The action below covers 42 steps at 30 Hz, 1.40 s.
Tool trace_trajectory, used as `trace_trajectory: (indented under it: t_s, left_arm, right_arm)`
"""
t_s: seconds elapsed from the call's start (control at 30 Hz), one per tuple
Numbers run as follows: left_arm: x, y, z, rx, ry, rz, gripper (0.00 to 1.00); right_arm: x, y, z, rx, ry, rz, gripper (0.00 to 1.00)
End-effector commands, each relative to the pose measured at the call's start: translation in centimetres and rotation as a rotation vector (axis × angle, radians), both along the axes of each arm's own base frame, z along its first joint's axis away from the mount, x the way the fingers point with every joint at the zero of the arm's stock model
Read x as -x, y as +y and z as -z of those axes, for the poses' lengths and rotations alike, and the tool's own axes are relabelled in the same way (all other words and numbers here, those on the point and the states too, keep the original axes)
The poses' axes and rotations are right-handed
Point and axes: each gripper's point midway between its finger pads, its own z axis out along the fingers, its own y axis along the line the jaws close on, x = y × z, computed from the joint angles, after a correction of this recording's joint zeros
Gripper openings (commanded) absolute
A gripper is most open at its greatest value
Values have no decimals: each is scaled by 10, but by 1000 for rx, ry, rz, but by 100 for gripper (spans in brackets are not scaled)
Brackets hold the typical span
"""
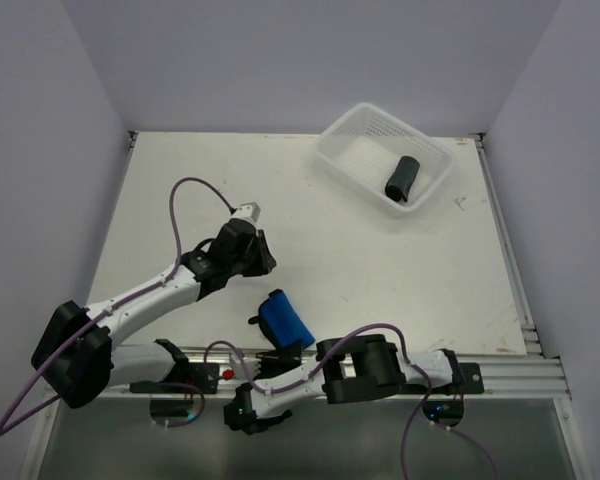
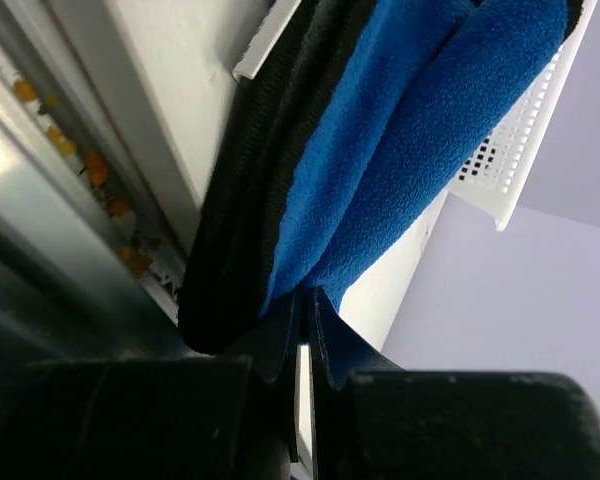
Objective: Roll the towels
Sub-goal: Roll the towel
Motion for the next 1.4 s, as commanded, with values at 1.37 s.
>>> trace_trajectory:
  t_s: [1.37]
  left_arm:
    - [93, -17, 109, 274, 189, 111, 1]
  right_arm:
    - [15, -5, -3, -123, 76, 57, 7]
